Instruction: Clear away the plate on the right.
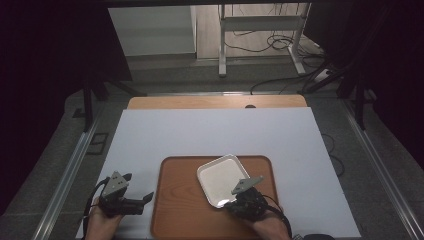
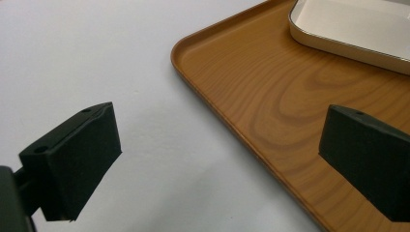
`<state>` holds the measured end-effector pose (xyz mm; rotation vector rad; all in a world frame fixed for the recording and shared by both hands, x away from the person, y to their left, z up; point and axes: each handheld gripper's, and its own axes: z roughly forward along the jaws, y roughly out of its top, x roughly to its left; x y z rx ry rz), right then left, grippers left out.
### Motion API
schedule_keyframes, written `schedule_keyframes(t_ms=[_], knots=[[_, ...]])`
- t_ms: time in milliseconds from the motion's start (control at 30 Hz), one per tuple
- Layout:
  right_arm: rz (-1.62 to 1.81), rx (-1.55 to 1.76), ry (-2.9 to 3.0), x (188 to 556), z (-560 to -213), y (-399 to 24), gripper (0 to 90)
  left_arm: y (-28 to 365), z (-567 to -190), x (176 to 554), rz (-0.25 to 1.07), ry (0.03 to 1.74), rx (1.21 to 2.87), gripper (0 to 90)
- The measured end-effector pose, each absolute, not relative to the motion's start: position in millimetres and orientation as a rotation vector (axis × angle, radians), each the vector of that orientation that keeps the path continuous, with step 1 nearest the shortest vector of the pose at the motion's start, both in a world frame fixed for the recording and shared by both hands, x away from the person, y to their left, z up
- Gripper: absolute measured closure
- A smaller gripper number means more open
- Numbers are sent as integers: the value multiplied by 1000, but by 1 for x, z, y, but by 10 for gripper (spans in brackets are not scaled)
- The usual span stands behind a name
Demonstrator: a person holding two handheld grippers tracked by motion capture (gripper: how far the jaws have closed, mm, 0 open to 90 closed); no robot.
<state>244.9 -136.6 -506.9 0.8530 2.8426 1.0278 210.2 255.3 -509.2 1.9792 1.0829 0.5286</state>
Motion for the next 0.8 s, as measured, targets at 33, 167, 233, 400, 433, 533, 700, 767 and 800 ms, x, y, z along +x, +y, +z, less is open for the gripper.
schedule_keyframes(t_ms=[33, 167, 233, 400, 433, 533, 700, 767, 800], knots=[[1028, 853, 2843, 245, -507, -137, 893, 255, -509, 210, 529, 1083, 1979, 6], [1037, 828, 2865, 246, -510, -129, 893, 255, -509, 210, 529, 1082, 1980, 6], [1041, 817, 2864, 246, -510, -126, 893, 255, -509, 210, 529, 1082, 1981, 7], [1044, 793, 2865, 249, -511, -116, 894, 255, -509, 210, 530, 1083, 1982, 7], [1047, 783, 2865, 250, -512, -113, 894, 255, -509, 210, 529, 1083, 1982, 7], [1052, 758, 2871, 252, -514, -105, 893, 255, -510, 210, 531, 1082, 1983, 7], [1048, 728, 2868, 257, -516, -91, 893, 255, -509, 209, 533, 1083, 1982, 6], [1050, 733, 2865, 259, -516, -90, 893, 255, -510, 209, 531, 1083, 1982, 6], [1055, 737, 2862, 260, -516, -90, 893, 255, -510, 209, 531, 1083, 1983, 6]])
